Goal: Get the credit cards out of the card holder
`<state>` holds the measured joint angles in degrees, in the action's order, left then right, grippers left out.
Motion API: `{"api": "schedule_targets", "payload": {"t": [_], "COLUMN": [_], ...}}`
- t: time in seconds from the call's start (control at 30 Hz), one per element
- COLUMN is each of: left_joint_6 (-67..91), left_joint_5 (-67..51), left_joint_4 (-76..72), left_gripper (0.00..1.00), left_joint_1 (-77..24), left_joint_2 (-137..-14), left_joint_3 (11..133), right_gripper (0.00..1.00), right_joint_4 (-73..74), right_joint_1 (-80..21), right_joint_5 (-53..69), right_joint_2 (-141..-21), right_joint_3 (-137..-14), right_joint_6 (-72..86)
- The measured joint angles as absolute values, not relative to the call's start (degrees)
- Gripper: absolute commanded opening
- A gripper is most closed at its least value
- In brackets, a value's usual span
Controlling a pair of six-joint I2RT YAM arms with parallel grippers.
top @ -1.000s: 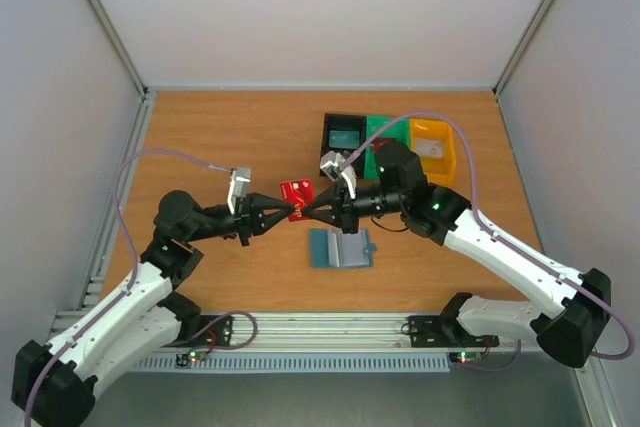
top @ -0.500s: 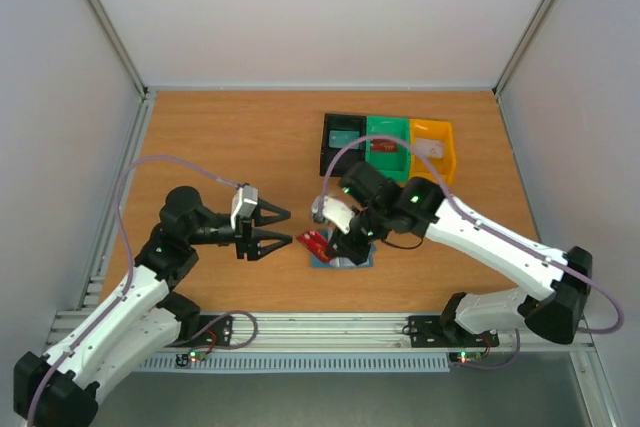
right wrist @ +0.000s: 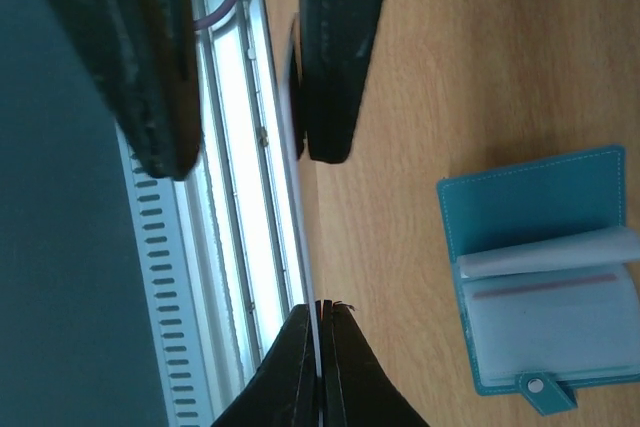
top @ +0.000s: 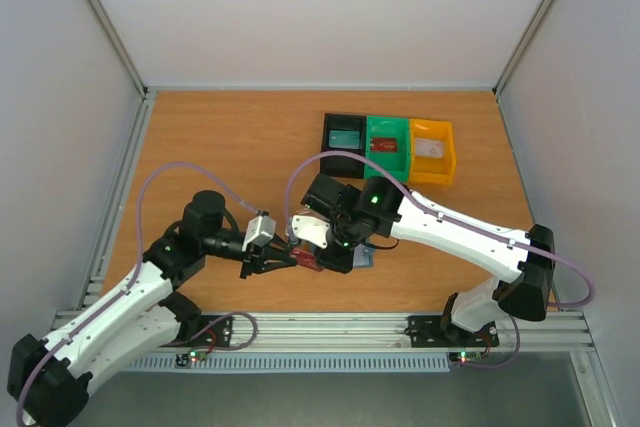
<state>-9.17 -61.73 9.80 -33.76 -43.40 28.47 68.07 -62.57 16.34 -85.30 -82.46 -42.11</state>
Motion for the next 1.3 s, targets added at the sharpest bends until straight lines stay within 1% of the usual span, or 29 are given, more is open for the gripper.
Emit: {"api": "schedule_targets", "payload": {"t": [0.13,0.23,0.27,0.47,0.5,0.53,0.57,0.6,0.63,0.67,0.73,0.83,0.93,1.0,1.07,1.17,1.3], "left_joint_6": [-11.14,-11.27,-11.14,-12.51,-12.56,-12.45,-11.75,-10.92,-9.39,-7.16,-1.87,9.02,25.12,34.83,43.24,53.65,67.75], "left_joint_5": [-60.82,-60.29,-60.07,-59.44,-59.24,-58.87,-58.15,-57.80,-57.17,-56.34,-54.46,-50.94,-44.93,-40.27,-35.57,-29.61,-24.73], "left_joint_4": [9.78,9.28,9.17,8.32,8.14,7.68,7.03,6.98,6.74,6.22,4.43,-0.25,-5.52,-5.63,-4.38,-0.36,7.57], "left_gripper": [0.14,0.03,0.01,0.00,0.00,0.00,0.00,0.00,0.00,0.00,0.00,0.00,0.00,0.00,0.00,0.00,0.00], "left_joint_1": [-34.17,-34.57,-34.68,-35.18,-35.22,-35.29,-35.33,-35.48,-35.53,-35.55,-35.33,-33.08,-27.73,-24.67,-21.74,-18.41,-14.83], "left_joint_2": [-43.59,-43.66,-43.72,-44.10,-44.10,-44.10,-44.10,-44.14,-44.29,-44.58,-44.97,-45.60,-46.46,-46.57,-46.41,-45.91,-44.73], "left_joint_3": [28.47,28.47,28.47,28.47,28.47,28.47,28.47,28.47,28.45,28.45,28.45,28.42,28.51,29.19,30.20,31.33,32.53], "right_gripper": [0.01,0.01,0.01,0.02,0.08,0.15,0.25,0.41,0.53,0.60,0.65,0.66,0.66,0.67,0.69,0.69,0.69], "right_joint_4": [68.36,68.58,68.62,68.95,68.79,68.58,68.12,66.96,65.89,64.25,60.69,53.84,46.28,39.35,30.70,13.85,-7.99], "right_joint_1": [-62.85,-62.85,-62.87,-63.05,-63.07,-63.07,-63.07,-63.07,-63.07,-63.07,-63.07,-63.05,-62.96,-63.33,-63.94,-64.77,-64.99], "right_joint_5": [16.34,16.38,16.43,16.56,16.43,16.25,15.97,15.55,14.79,13.37,7.53,-4.43,-13.50,-17.19,-19.25,-19.49,-17.91], "right_joint_2": [-85.21,-84.95,-84.86,-84.16,-83.88,-83.57,-82.98,-82.11,-81.14,-79.66,-76.16,-70.76,-67.16,-65.19,-63.59,-63.31,-69.25], "right_joint_3": [-82.46,-82.46,-82.46,-82.46,-82.32,-82.15,-81.82,-81.43,-81.08,-80.36,-78.26,-73.95,-70.67,-68.34,-64.82,-57.54,-51.18], "right_joint_6": [-42.72,-43.03,-43.16,-43.62,-43.64,-43.70,-43.79,-43.92,-43.51,-43.79,-43.99,-45.80,-50.50,-55.53,-61.95,-74.35,-88.84]}}
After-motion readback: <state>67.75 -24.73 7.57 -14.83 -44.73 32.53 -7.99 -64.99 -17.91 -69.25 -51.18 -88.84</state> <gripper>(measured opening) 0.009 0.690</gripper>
